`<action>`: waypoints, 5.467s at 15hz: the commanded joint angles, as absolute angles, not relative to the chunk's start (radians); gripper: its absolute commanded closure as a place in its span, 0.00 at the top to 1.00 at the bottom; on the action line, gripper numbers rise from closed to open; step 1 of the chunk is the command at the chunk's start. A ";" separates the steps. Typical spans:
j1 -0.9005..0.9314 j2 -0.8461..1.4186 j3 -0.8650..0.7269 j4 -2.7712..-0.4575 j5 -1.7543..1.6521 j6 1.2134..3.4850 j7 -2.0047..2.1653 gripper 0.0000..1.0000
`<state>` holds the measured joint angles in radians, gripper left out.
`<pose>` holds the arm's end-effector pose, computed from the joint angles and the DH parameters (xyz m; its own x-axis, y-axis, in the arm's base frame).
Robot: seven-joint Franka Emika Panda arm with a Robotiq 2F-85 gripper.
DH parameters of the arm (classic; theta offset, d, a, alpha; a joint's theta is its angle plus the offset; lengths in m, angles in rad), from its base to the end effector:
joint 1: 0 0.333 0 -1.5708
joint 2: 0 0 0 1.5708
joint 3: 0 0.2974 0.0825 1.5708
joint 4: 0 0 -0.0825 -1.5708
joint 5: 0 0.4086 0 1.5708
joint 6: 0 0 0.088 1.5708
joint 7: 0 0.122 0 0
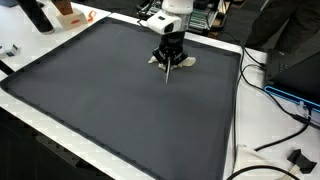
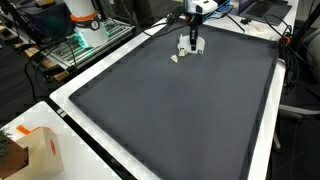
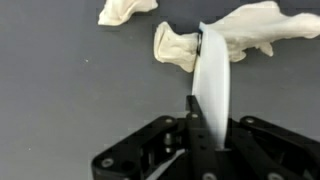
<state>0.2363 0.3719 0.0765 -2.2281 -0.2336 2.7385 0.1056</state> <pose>0.5392 0.1842 0.1642 0.9063 0.3984 0.1410 0.3910 -0.9171 0.0780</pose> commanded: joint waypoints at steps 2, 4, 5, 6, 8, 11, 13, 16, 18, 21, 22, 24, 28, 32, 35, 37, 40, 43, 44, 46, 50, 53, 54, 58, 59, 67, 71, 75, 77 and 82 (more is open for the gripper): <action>0.243 0.445 0.065 -2.177 -0.245 2.741 0.085 0.01; 0.245 0.450 0.063 -2.165 -0.248 2.743 0.085 0.01; 0.249 0.445 0.061 -2.162 -0.251 2.741 0.090 0.01; 0.252 0.440 0.061 -2.161 -0.252 2.740 0.092 0.01; 0.273 0.418 0.046 -2.163 -0.272 2.728 0.117 0.01; 0.310 0.367 0.019 -2.189 -0.307 2.720 0.159 0.01; 0.337 0.328 0.000 -2.208 -0.339 2.721 0.198 0.01; 0.367 0.262 -0.013 -2.231 -0.394 2.712 0.267 0.01; 0.369 0.217 -0.005 -2.248 -0.413 2.700 0.309 0.01; 0.343 0.146 0.034 -2.282 -0.373 2.671 0.334 0.01; 0.334 0.126 0.046 -2.291 -0.358 2.665 0.338 0.01; 0.314 0.092 0.076 -2.310 -0.310 2.660 0.326 0.01; 0.277 0.045 0.137 -2.345 -0.146 2.687 0.242 0.01; 0.256 0.018 0.180 -2.361 0.054 2.696 0.120 0.01; 0.243 0.009 0.199 -2.366 0.220 2.702 -0.006 0.01; 0.236 0.005 0.207 -2.369 0.342 2.706 -0.116 0.01; 0.227 0.000 0.209 -2.367 0.487 2.695 -0.251 0.01; 0.216 0.000 0.205 -2.370 0.610 2.686 -0.362 0.01; 0.211 -0.001 0.204 -2.372 0.649 2.683 -0.398 0.01; 0.201 -0.001 0.199 -2.377 0.736 2.671 -0.466 0.01; 0.180 -0.002 0.188 -2.406 0.848 2.639 -0.546 0.01; 0.165 -0.006 0.180 -2.436 0.897 2.614 -0.581 0.01; 0.160 -0.009 0.177 -2.448 0.915 2.605 -0.594 0.01; 0.142 -0.022 0.161 -2.490 1.002 2.583 -0.666 0.01; 0.139 -0.024 0.156 -2.499 1.025 2.579 -0.685 0.01; 0.109 -0.024 0.115 -2.539 1.188 2.535 -0.847 0.01; 0.096 -0.015 0.099 -2.544 1.273 2.521 -0.917 0.01; 0.089 -0.008 0.089 -2.546 1.332 2.513 -0.963 0.01; 0.087 -0.003 0.086 -2.543 1.360 2.510 -0.983 0.01; 0.087 0.009 0.088 -2.541 1.423 2.518 -0.991 0.01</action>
<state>0.0921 0.0096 0.0931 -2.5267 1.3656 2.5367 -0.9514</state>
